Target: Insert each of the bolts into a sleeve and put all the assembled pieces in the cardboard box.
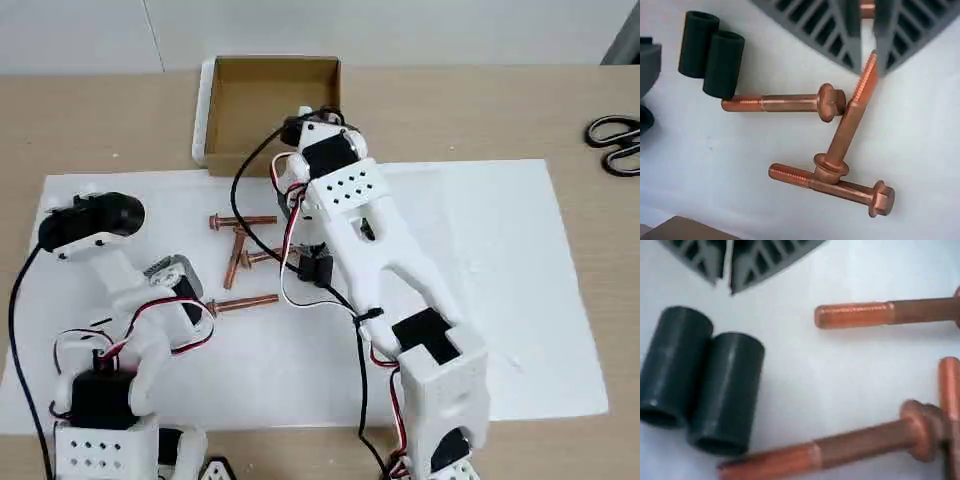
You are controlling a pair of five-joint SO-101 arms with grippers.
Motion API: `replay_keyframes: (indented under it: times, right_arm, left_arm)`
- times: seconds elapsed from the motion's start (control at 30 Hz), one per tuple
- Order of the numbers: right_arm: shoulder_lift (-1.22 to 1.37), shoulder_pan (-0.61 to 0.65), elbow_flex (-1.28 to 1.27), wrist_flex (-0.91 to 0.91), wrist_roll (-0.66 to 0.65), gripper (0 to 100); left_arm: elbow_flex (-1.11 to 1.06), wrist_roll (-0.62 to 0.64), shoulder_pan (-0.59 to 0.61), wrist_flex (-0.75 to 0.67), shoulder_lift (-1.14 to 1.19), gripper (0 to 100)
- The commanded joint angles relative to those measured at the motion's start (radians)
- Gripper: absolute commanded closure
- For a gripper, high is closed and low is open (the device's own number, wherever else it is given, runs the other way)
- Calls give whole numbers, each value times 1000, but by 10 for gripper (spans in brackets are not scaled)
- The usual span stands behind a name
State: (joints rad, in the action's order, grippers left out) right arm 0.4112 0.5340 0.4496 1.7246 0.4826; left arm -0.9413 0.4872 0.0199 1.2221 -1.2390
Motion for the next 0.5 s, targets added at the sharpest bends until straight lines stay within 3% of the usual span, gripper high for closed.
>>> replay_keyframes:
  times: [0.0, 0.17, 0.37, 0.47]
  right_arm:
    - [-61, 7, -46, 10, 5, 994]
    - [-62, 4, -68, 10, 5, 991]
    - [-62, 4, -68, 10, 5, 859]
    - [-61, 4, -68, 7, 5, 857]
  left_arm:
    - [7, 2, 3, 3, -12, 994]
    - [7, 2, 3, 3, -12, 994]
    - [7, 2, 3, 5, -12, 994]
    - [7, 2, 3, 5, -12, 994]
